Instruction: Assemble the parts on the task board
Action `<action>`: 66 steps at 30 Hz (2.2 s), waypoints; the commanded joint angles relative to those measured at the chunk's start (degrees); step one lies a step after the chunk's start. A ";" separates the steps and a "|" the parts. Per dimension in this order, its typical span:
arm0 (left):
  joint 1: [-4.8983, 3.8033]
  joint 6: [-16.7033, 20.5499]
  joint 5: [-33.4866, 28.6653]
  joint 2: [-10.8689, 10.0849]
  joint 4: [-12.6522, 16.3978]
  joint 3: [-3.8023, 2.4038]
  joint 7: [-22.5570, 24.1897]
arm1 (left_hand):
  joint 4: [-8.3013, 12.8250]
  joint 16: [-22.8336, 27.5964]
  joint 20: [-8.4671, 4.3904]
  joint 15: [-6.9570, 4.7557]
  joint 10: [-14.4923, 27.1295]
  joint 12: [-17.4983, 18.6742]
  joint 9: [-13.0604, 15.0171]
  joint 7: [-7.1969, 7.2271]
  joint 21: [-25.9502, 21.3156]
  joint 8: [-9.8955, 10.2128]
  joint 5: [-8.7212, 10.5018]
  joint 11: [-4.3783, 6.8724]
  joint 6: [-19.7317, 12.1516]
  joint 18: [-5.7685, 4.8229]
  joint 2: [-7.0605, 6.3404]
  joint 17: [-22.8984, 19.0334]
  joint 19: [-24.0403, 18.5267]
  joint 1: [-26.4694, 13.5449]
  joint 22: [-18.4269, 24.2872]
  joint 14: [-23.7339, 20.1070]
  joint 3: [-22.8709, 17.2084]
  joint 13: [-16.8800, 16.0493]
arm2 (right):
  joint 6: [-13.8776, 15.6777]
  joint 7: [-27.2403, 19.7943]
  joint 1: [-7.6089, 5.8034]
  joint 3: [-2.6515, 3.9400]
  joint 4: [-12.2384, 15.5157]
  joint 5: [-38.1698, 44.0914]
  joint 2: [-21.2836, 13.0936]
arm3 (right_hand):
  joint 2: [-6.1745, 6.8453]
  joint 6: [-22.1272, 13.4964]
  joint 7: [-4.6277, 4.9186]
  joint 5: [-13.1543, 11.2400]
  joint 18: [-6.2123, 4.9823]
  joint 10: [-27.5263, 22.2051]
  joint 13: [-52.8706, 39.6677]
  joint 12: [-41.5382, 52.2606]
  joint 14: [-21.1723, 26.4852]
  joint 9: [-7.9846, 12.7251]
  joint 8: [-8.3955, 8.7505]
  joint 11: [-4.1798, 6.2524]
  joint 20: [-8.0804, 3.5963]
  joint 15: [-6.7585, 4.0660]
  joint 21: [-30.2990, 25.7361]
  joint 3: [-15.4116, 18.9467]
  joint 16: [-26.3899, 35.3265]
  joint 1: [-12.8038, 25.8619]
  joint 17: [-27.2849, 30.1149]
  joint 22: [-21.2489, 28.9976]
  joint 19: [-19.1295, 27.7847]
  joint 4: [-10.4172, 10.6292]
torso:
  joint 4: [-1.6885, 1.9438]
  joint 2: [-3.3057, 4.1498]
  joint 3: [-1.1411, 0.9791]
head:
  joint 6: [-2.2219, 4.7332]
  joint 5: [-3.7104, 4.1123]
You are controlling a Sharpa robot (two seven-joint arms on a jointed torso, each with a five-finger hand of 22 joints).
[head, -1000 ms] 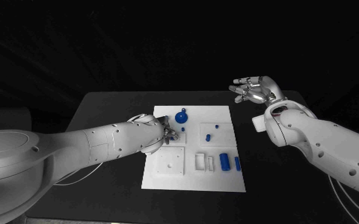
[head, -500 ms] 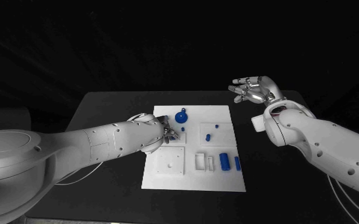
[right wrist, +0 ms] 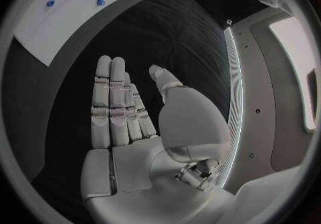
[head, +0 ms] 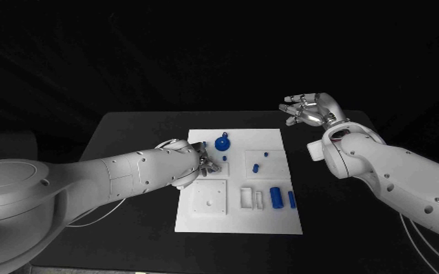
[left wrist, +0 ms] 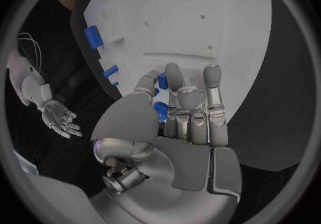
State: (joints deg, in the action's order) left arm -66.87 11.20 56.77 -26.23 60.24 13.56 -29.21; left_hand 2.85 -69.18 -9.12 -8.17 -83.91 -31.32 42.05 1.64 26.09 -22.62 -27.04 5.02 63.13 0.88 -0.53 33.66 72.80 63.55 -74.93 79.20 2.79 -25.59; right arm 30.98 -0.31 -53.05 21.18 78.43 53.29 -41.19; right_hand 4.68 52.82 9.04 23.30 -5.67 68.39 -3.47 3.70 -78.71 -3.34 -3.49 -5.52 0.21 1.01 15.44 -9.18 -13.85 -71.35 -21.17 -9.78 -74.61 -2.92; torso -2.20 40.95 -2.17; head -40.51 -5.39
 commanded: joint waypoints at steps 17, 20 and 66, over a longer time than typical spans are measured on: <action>0.06 -2.67 -0.76 -2.78 2.73 -1.62 1.98 | -14.53 0.57 0.20 0.28 -2.17 0.52 1.06 -0.54 -1.03 -2.23 17.45 -0.63 -0.53 -0.80 -8.88 -0.71 0.13 0.95 -0.90 -0.81 -2.10 -0.24 | -0.06 -0.66 0.16 0.01 -0.08 -0.01 0.14 | -0.23 -1.46 0.06 0.32 -0.63 -1.34 0.07 -0.19 0.29 0.02 0.17 -0.32 0.35 0.48 -0.24 1.92 0.33 -0.01 0.43 0.82 0.09 0.16 | -0.02 0.00 -0.03 | 0.30 0.17; -0.02 -3.32 -0.77 -3.62 3.39 -3.16 2.14 | -14.66 0.59 0.23 0.30 -2.15 0.58 1.05 -0.55 -1.13 -2.22 17.32 -0.65 -0.57 -0.81 -8.72 -0.71 0.02 0.97 -0.88 -0.90 -2.18 -0.22 | -0.04 -0.67 0.18 0.01 -0.11 -0.02 0.11 | -0.23 -1.46 0.06 0.32 -0.63 -1.34 0.07 -0.19 0.29 0.02 0.17 -0.32 0.35 0.48 -0.24 1.92 0.33 -0.01 0.43 0.82 0.09 0.16 | -0.03 -0.01 0.02 | 0.46 0.18; -5.21 -14.64 -5.67 5.21 -22.97 -5.78 8.99 | -7.11 -3.05 1.23 1.35 3.21 -3.92 -1.72 -1.97 -1.56 -12.14 2.83 -1.18 -12.80 -0.42 0.10 -6.60 -1.35 -0.48 -1.00 -4.07 1.85 1.78 | 0.36 -0.45 0.21 0.03 2.04 -0.09 -0.67 | -0.20 -1.98 0.04 1.05 -0.57 -1.42 0.08 -0.19 0.25 0.06 0.22 -0.28 0.26 0.41 0.13 1.62 0.26 0.05 0.57 1.26 0.12 0.10 | -1.50 2.97 0.34 | 2.80 -0.19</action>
State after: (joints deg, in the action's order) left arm -72.10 -2.52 49.58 -21.29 37.57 7.78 -21.95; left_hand -4.05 -72.07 -7.78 -6.96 -81.18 -35.05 40.13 -0.35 24.22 -34.94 -24.01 3.86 50.60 0.88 -0.82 27.13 71.87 63.24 -74.94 75.53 4.50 -23.92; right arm 31.31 -0.36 -52.88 21.18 80.31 52.91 -41.88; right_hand 4.68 51.14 9.08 24.19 -5.65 67.26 -3.47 3.70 -78.56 -3.33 -3.49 -5.84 0.21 1.15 15.43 -7.21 -13.85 -71.36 -20.69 -8.60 -74.61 -2.69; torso -3.48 43.62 -1.75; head -37.78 -5.54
